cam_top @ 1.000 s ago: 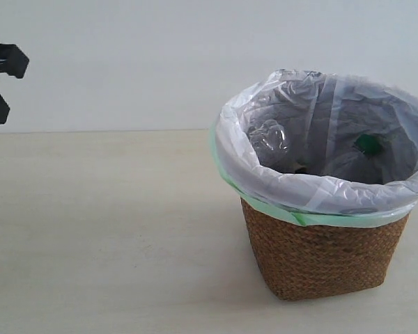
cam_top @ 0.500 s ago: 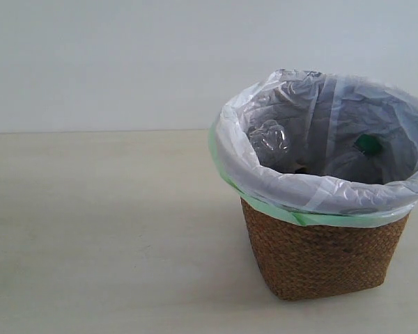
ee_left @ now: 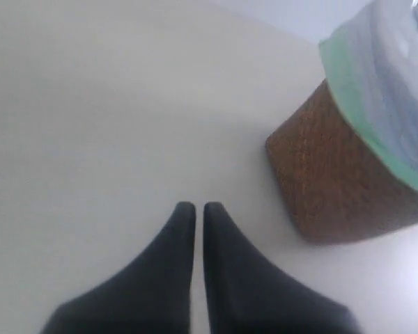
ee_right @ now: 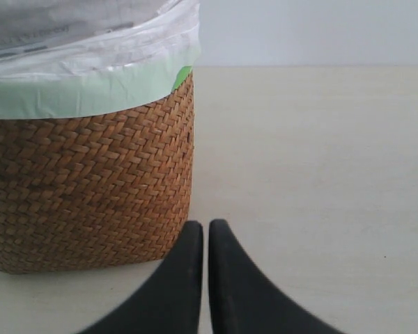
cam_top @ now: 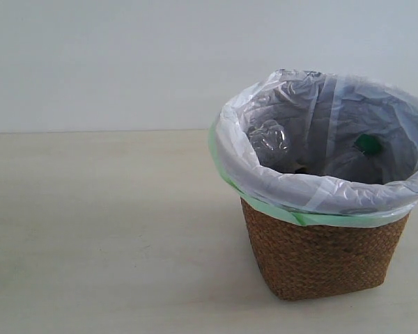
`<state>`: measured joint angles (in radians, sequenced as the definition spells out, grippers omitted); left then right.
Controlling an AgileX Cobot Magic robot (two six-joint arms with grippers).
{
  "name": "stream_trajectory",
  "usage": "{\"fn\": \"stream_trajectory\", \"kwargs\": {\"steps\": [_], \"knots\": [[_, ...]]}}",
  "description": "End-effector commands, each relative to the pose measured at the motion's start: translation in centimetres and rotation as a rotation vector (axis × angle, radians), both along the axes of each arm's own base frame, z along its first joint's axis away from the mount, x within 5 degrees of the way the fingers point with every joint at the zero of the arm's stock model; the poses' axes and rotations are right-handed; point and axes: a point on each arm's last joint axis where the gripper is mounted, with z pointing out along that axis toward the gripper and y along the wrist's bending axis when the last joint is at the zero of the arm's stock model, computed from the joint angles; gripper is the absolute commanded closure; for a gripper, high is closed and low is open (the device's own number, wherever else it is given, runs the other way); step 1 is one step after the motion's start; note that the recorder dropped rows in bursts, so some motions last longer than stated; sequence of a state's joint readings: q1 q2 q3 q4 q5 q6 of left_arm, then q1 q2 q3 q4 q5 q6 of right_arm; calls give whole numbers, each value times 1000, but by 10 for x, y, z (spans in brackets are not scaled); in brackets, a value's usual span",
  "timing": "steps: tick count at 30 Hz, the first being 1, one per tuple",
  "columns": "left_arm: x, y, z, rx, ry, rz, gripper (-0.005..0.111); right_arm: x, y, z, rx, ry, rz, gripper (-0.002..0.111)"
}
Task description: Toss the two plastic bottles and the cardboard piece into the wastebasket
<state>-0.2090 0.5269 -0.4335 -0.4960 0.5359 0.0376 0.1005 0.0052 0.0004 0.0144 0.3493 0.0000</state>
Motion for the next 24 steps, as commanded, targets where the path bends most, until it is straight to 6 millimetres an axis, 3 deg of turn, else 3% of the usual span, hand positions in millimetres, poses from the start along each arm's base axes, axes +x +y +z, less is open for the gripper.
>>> {"fn": "stream_trajectory", "kwargs": {"steps": [1, 4, 9, 17, 24], "knots": [[-22, 15, 18, -10, -317, 104, 103, 0, 0, 1, 0, -13, 1, 108], [-41, 28, 18, -20, -576, 228, 103, 0, 0, 1, 0, -13, 1, 108], [-53, 44, -10, -31, -779, 426, 103, 0, 0, 1, 0, -13, 1, 108], [-43, 47, -53, 58, -704, 475, 103, 0, 0, 1, 0, -13, 1, 108], [-41, 44, -61, 171, -655, 414, 103, 0, 0, 1, 0, -13, 1, 108]]}}
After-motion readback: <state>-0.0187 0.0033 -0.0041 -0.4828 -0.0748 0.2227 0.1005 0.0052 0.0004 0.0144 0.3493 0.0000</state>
